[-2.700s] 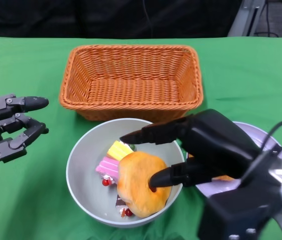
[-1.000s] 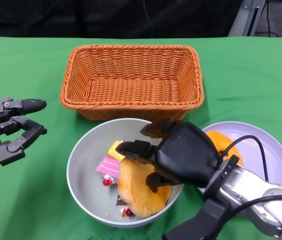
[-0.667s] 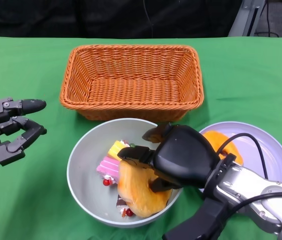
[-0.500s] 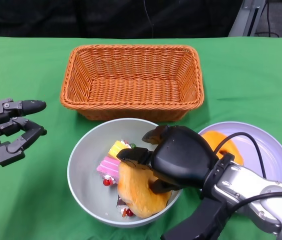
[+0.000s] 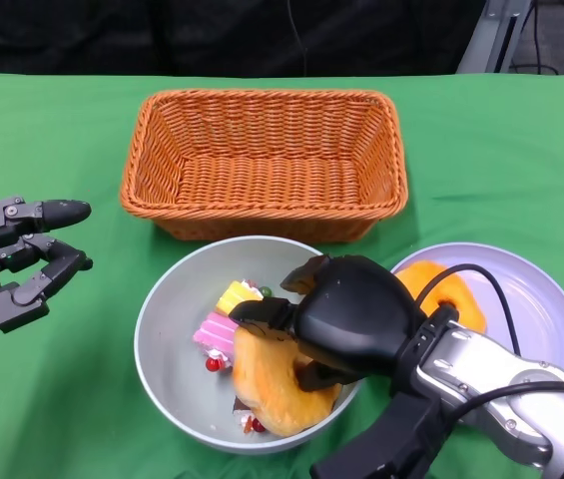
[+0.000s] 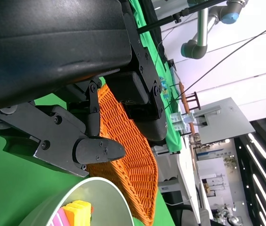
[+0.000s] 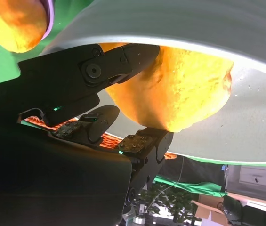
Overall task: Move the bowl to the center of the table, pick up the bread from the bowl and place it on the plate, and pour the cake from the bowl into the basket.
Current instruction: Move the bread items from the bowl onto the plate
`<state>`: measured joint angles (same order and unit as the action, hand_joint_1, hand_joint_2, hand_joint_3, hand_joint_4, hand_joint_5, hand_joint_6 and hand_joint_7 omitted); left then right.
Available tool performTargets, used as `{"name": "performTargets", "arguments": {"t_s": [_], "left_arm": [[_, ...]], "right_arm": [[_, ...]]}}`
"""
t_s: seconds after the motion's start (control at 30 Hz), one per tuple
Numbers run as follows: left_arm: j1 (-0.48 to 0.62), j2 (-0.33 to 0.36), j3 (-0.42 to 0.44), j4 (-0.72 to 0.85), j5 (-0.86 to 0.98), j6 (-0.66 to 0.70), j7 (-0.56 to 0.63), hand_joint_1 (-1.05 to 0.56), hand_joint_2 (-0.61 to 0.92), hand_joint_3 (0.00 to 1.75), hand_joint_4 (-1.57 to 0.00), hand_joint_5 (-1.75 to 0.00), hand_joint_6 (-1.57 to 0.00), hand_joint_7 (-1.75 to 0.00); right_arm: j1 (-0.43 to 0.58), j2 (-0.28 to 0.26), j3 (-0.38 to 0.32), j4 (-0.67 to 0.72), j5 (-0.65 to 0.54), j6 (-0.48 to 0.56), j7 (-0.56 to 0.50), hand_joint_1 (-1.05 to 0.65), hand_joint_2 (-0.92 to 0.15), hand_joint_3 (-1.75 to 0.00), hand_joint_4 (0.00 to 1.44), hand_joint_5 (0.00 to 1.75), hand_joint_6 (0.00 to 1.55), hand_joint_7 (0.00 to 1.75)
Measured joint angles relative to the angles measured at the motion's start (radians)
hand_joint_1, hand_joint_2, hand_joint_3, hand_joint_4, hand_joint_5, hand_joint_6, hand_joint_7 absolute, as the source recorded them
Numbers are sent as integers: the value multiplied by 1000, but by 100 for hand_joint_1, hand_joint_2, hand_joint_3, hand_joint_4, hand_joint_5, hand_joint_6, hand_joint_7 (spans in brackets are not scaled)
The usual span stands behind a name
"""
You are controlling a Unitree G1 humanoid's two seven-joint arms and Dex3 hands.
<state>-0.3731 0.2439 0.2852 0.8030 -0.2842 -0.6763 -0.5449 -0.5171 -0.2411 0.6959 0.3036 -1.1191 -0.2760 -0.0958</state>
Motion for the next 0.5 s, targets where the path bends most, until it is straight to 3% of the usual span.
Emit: {"name": "performTargets", "arguments": {"t_s": [0.1, 0.17, 0.3, 0.33, 0.37, 0.43, 0.5], "left_arm": [[2, 0, 0, 0, 0, 0, 0, -10, 73, 49, -73, -111, -99, -17], [5, 0, 0, 0, 0, 0, 0, -7, 74, 50, -73, -111, -99, -17], [6, 0, 0, 0, -2, 0, 0, -6, 74, 50, -73, -110, -99, -17], [6, 0, 1, 0, -2, 0, 0, -6, 74, 51, -73, -110, -99, -17], [7, 0, 1, 0, -2, 0, 0, -6, 75, 51, -72, -110, -98, -17], [8, 0, 2, 0, -3, 0, 0, -7, 75, 50, -73, -110, -98, -17], [9, 0, 2, 0, -4, 0, 0, -7, 75, 50, -73, -110, -98, -17]], "right_arm": [[-3, 0, 2, 4, 1, -2, -3, -74, -88, 0, 65, 1, 60, 1], [-9, 14, 4, 45, 6, -18, -58, -63, -86, 0, 77, 6, 69, 4], [-15, 39, 12, 113, 15, -44, -144, -60, -86, 0, 81, 7, 72, 3], [-21, 45, 16, 133, 16, -51, -171, -50, -87, 0, 90, 24, 81, 8], [-28, 54, 22, 159, 16, -60, -209, -43, -88, 0, 82, 61, 86, 12], [-39, 70, 34, 211, 15, -73, -280, -40, -88, 0, 72, 93, 89, 16], [-49, 77, 45, 247, 8, -77, -317, -40, -89, 0, 66, 109, 89, 19]]}}
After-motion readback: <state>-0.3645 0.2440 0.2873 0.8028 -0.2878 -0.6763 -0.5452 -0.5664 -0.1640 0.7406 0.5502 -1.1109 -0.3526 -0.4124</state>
